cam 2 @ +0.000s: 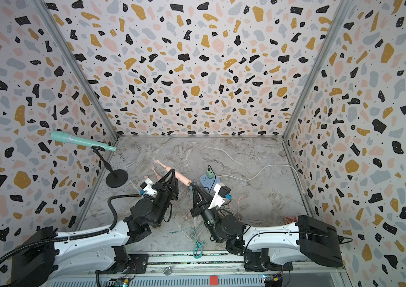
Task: Charge the electric toothbrush
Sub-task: Insert the charging cable into the electric toothbrush.
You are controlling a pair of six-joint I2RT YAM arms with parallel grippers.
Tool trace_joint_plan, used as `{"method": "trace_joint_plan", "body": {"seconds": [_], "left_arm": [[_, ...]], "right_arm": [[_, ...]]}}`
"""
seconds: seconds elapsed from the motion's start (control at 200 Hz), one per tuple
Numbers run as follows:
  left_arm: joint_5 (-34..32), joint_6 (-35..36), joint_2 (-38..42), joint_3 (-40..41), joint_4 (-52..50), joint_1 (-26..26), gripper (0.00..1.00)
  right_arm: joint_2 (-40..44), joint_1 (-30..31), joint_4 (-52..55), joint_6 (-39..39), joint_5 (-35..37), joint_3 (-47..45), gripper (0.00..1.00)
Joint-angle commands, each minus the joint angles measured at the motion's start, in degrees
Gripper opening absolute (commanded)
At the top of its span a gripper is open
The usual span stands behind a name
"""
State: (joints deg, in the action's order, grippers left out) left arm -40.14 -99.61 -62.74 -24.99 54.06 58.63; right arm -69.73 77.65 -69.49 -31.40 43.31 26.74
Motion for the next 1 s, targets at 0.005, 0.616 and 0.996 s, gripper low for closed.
{"method": "trace_joint_plan", "body": {"seconds": [0.005,0.616,0.996], "left_arm": [[3.67,1.17,0.48,0.16,3.33,1.57,0.00],[4.05,1.09,-0.01,0.56,5.56,2.54,0.00],[4.87,1.35,-1.04,-0.58,6.74,3.11,0.00]], "right_arm": [[0.32,-0.73,1.20,2.35,-1.20,2.42,0.00],[1.45,-3.30,0.69,-4.16,-4.01,-0.18,0.00],[-0.57,-4.08,2.19,-7.36,-5.33,-0.22,0.00]]}}
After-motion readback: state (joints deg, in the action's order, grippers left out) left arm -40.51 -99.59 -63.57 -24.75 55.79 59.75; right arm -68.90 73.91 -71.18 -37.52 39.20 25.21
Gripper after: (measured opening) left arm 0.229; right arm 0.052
